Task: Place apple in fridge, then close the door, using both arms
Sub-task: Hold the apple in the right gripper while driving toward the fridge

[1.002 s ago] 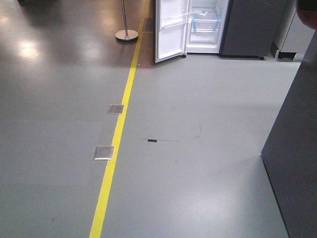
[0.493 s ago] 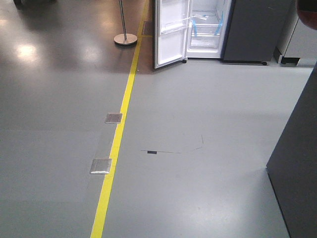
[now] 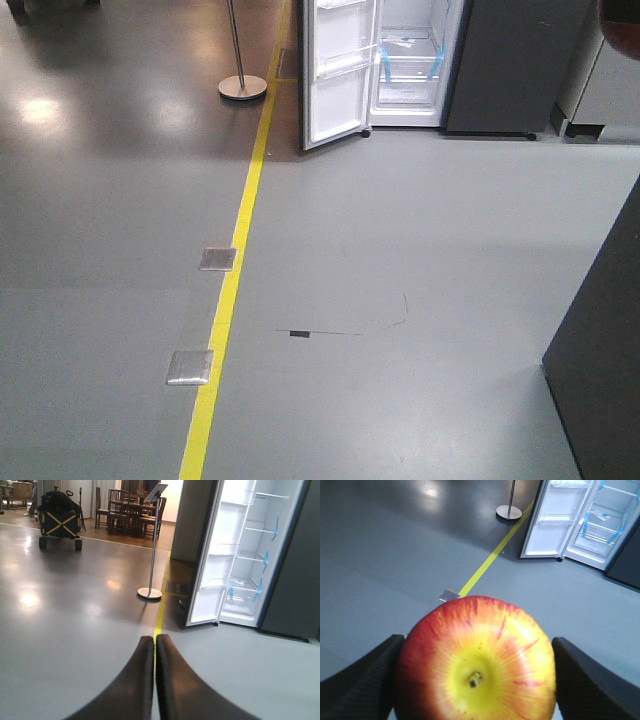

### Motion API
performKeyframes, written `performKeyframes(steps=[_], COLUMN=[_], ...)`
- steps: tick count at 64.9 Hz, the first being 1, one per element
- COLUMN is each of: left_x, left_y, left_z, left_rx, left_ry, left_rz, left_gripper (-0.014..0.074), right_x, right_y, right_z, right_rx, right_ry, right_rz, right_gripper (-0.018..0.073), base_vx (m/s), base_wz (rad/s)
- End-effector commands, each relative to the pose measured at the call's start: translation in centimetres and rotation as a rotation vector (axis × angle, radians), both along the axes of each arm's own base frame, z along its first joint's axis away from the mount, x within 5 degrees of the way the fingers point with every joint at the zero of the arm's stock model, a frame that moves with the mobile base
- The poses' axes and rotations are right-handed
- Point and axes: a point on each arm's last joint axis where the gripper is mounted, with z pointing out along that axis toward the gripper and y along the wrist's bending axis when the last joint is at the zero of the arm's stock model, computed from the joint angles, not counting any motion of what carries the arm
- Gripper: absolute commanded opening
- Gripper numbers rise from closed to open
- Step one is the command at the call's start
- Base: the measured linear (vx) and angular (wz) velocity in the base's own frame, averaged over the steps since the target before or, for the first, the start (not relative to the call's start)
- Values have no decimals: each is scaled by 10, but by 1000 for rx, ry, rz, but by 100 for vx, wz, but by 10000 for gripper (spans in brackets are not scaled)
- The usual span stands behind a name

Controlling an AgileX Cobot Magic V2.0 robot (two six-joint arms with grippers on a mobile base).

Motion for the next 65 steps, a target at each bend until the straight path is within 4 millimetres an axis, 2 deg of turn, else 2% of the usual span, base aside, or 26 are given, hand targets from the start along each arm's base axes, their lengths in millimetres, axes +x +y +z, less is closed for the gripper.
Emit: performKeyframes(steps=[1,65], left_x=[-2,-2], left_y=[-1,-1], left_z=[14,14], left_rx=[-1,-1], left_ry=[-111,-111], left_rz=[-6,-6], left_gripper=[-7,-7], right_x=[-10,-10], right_y=[0,0], right_z=[19,19], right_rx=[31,31], right_ry=[-126,-126], right_rz=[-13,-13], right_gripper=[70,70], base_vx=[25,24], base_wz=[-5,-3])
